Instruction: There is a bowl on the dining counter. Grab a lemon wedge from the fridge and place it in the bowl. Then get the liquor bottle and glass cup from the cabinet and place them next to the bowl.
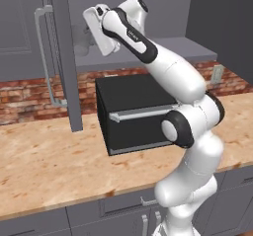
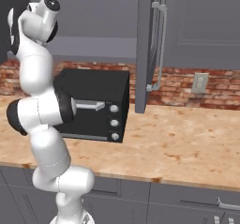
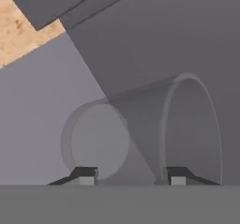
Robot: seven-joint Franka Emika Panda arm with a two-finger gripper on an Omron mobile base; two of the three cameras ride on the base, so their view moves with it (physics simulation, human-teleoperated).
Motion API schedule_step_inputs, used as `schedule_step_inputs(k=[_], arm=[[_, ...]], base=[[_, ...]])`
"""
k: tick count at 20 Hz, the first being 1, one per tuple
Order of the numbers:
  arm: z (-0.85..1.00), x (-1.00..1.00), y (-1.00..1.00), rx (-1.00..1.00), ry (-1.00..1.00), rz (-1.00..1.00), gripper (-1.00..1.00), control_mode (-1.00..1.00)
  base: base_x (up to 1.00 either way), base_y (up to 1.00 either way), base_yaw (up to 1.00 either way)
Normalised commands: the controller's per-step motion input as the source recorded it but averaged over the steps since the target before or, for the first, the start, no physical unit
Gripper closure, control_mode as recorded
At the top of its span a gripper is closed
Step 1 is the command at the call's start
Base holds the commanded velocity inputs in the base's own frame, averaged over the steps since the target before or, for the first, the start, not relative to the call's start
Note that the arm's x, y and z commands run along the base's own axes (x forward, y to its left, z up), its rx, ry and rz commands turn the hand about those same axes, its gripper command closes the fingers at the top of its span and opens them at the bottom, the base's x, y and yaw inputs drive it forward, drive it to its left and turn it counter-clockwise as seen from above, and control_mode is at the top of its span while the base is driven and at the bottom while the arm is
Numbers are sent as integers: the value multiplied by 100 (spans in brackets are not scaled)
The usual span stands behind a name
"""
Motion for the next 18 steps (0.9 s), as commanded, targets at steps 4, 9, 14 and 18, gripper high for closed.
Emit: schedule_step_inputs(k=[4, 9, 14, 18], arm=[[0, -76, -13, 5, -13, -1, 100, -100], [0, -87, -27, 4, -17, -7, 100, -100], [1, -79, -30, 1, -19, -7, 100, -100], [15, -54, -28, 0, -17, -4, 100, -100]], base=[[0, 0, 0], [0, 0, 0], [0, 0, 0], [0, 0, 0]])
